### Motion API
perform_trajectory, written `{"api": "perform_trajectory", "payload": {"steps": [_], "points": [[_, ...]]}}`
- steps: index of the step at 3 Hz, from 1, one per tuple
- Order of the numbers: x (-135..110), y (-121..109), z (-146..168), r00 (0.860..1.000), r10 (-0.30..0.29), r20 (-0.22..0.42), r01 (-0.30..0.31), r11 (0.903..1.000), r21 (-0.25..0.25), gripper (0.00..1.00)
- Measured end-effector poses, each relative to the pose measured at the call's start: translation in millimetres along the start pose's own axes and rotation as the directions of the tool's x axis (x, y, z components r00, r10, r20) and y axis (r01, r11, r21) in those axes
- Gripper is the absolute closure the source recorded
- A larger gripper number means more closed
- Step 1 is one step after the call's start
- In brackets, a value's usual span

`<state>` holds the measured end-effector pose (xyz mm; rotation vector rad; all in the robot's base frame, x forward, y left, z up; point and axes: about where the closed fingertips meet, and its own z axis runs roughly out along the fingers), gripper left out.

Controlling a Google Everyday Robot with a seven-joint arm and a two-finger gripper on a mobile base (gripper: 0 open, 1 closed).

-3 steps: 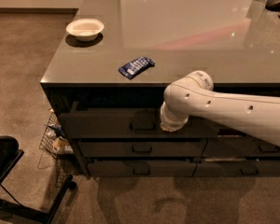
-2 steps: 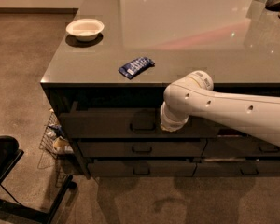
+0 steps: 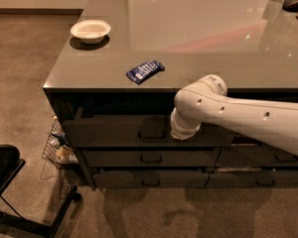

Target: Open top drawer

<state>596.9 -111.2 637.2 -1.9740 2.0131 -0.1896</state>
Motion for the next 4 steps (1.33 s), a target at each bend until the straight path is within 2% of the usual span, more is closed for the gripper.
{"api": "perform_trajectory", "payload": {"steps": [1,4], "points": [[0.0,-0.1,-0.2,1.0,0.0,0.0,0.0,1.0,0.0,0.82],[-0.2,-0.4,-1.4,1.0,0.0,0.0,0.0,1.0,0.0,0.13]]}}
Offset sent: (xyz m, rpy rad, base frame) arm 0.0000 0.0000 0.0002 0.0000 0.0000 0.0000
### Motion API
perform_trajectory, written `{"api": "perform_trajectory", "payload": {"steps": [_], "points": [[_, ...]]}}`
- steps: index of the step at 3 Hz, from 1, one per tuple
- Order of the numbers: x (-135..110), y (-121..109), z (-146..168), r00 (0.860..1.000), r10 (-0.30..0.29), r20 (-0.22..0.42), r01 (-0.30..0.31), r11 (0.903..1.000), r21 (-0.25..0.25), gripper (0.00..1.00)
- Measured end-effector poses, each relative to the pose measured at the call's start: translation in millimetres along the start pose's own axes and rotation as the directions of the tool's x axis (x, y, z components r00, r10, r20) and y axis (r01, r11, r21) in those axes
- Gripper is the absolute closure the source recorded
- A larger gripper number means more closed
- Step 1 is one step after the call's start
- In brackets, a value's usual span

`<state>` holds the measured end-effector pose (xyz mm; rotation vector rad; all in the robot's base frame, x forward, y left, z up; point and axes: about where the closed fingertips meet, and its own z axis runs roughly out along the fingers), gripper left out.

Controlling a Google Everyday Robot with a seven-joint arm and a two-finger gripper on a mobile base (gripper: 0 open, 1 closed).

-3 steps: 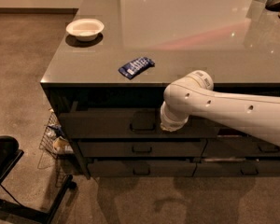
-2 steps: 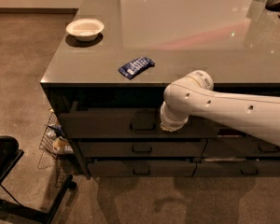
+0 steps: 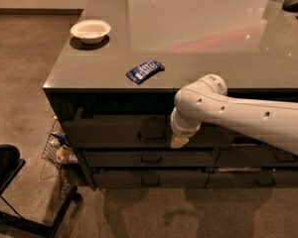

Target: Open top drawer

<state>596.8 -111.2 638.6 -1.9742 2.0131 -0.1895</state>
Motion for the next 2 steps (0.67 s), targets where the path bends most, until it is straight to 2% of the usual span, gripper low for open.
{"api": "perform_trajectory", "payload": {"steps": [1,2], "points": [[-0.1,-0.1,-0.4,1.0,0.0,0.0,0.0,1.0,0.0,0.0],[-0.1,-0.1,-0.4,1.0,0.0,0.0,0.0,1.0,0.0,0.0]]}}
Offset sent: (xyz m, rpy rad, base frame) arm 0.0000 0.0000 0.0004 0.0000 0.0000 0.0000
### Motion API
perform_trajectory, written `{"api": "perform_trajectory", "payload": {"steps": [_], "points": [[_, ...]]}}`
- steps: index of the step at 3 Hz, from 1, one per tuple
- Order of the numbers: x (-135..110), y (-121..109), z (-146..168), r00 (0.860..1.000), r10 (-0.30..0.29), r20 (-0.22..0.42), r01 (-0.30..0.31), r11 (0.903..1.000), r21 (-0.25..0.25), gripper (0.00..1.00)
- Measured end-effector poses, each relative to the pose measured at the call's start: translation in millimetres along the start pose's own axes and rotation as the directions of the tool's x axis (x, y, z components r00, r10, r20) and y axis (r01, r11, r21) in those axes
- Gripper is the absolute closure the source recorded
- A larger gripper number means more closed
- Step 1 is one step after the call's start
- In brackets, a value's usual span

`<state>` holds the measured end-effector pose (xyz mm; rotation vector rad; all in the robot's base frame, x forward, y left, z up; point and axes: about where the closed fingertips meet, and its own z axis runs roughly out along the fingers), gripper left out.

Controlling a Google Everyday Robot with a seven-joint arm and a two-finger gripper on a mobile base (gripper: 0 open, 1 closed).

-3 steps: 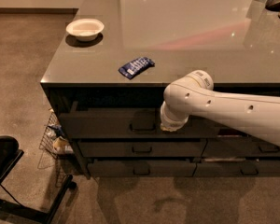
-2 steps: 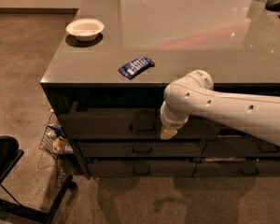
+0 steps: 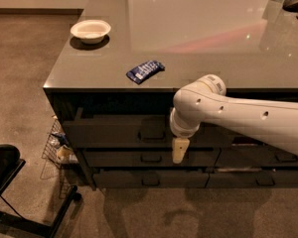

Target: Open top drawer

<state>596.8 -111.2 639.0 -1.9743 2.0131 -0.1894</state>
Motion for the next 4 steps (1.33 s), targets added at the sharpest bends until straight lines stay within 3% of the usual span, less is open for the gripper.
{"api": "perform_trajectory", "payload": {"steps": [1,2,4], "points": [[4,1,-1,1.0,0.001,-0.001,-0.001,0.9997,-0.024,0.0],[10,19,-12,0.999,0.028,-0.041,-0.031,0.9951,-0.094,0.17],[24,77,-44,0.984,0.088,-0.157,-0.126,0.9585,-0.256,0.63]]}}
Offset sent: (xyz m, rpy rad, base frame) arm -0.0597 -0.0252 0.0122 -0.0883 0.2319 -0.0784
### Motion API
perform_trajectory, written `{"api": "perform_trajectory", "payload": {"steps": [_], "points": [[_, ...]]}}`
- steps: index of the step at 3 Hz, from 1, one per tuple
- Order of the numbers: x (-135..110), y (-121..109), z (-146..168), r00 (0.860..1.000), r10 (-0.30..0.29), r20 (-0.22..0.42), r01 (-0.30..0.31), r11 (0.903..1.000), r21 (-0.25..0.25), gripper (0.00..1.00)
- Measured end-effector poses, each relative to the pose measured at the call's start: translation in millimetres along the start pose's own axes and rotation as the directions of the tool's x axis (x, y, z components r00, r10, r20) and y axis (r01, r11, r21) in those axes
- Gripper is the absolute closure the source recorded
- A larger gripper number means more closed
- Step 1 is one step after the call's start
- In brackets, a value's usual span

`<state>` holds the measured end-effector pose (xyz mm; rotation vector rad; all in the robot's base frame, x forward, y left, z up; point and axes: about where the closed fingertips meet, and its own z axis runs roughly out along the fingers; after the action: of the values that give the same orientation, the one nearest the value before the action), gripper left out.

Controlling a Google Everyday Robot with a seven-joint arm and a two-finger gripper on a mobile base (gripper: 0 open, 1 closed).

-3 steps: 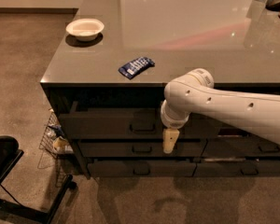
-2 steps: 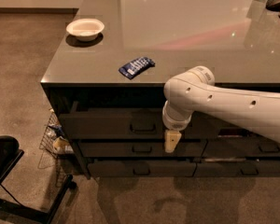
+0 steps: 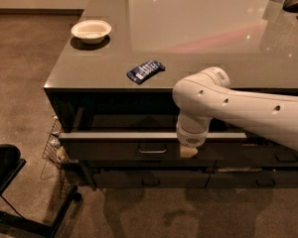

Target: Open top drawer

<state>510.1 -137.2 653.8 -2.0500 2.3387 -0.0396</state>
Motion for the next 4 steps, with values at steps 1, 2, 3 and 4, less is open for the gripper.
{"api": "perform_trajectory", "payload": {"steps": [1,2,3,4], "points": [[0.0,-0.2,-6.0,1.0,0.0,0.0,0.0,1.0,0.0,0.94],[0.0,-0.2,-6.2,1.0,0.0,0.0,0.0,1.0,0.0,1.0],[0.0,-0.2,-7.5,1.0,0.0,0.0,0.0,1.0,0.0,1.0],[0.0,-0.2,-7.5,1.0,0.0,0.0,0.0,1.0,0.0,1.0]]}}
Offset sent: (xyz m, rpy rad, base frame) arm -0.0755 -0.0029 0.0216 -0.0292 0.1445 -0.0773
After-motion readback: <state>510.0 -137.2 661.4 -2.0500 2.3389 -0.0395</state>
